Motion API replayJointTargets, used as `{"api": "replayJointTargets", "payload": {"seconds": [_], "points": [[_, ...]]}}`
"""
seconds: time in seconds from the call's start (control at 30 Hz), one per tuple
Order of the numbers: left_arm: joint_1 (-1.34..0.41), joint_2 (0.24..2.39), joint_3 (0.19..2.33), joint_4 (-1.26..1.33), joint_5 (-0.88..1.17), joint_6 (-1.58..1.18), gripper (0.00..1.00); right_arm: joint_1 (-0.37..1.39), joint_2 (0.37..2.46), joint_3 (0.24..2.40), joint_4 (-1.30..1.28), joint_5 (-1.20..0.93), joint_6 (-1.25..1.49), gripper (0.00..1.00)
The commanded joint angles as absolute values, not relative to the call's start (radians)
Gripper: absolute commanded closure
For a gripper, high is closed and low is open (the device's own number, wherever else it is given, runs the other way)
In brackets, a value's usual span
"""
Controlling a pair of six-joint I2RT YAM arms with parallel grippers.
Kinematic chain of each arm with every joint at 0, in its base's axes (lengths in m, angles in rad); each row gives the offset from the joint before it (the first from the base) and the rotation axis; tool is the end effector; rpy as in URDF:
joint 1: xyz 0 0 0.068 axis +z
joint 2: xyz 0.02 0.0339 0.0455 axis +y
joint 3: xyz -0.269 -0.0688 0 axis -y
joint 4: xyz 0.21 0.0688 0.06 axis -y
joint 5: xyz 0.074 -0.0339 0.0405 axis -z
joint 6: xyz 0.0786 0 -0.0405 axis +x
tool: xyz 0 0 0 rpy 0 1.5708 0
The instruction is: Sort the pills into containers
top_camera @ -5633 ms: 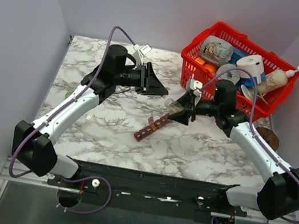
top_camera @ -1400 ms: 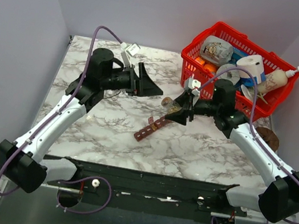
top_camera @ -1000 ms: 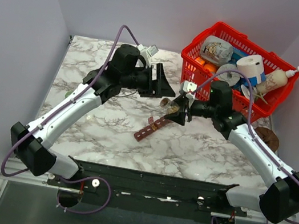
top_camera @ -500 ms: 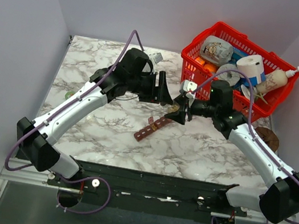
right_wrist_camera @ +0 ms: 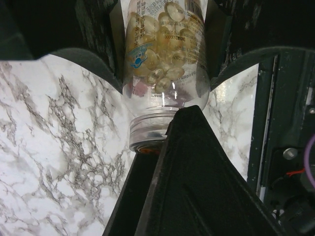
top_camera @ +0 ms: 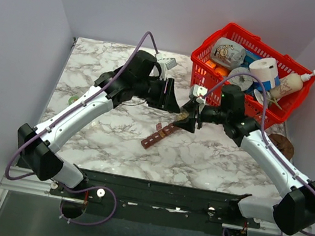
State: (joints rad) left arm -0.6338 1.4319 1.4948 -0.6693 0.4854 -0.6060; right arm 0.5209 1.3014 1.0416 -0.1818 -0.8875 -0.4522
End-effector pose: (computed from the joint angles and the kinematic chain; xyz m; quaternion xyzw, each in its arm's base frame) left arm 0.2253 -0.2111 0.3712 0.1234 0.8584 -0.4348 0.2427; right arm 0.2113 0.1915 0.3240 -0.5598 0.5670 0.3791 0.4705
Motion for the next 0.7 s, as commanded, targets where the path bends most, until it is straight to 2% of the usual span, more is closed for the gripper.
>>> {"api": "replayJointTargets", "payload": {"seconds": [0.0, 0.13, 0.3, 0.4, 0.43, 0.5, 0.53, 0.67], "points": [[-0.611, 1.437, 1.467, -0.68, 0.705, -0.381, 0.7, 0.529, 1.305, 1.06, -0.135, -1.023, -0.397, 0.93], [-0.597, 1.44, 1.46, -0.747, 0.804, -0.198, 0.68, 0.528, 1.31, 1.052, -0.089, -1.12, -0.322, 0.93], [-0.598, 1.433, 1.457, -0.792, 0.784, -0.081, 0.61, 0.528, 1.322, 1.04, -0.035, -1.152, -0.258, 0.93], [-0.598, 1.431, 1.46, -0.795, 0.747, -0.09, 0.49, 0.528, 1.322, 1.04, -0.034, -1.141, -0.255, 0.93], [-0.598, 1.421, 1.46, -0.779, 0.736, -0.094, 0.35, 0.528, 1.322, 1.04, -0.034, -1.137, -0.255, 0.93], [-0.589, 1.398, 1.454, -0.747, 0.709, -0.123, 0.17, 0.528, 1.322, 1.04, -0.034, -1.134, -0.255, 0.93], [-0.583, 1.373, 1.445, -0.712, 0.706, -0.133, 0.01, 0.528, 1.321, 1.039, -0.034, -1.131, -0.256, 0.93], [-0.54, 1.321, 1.416, -0.618, 0.732, -0.233, 0.01, 0.526, 1.318, 1.037, -0.037, -1.12, -0.264, 0.93]]}}
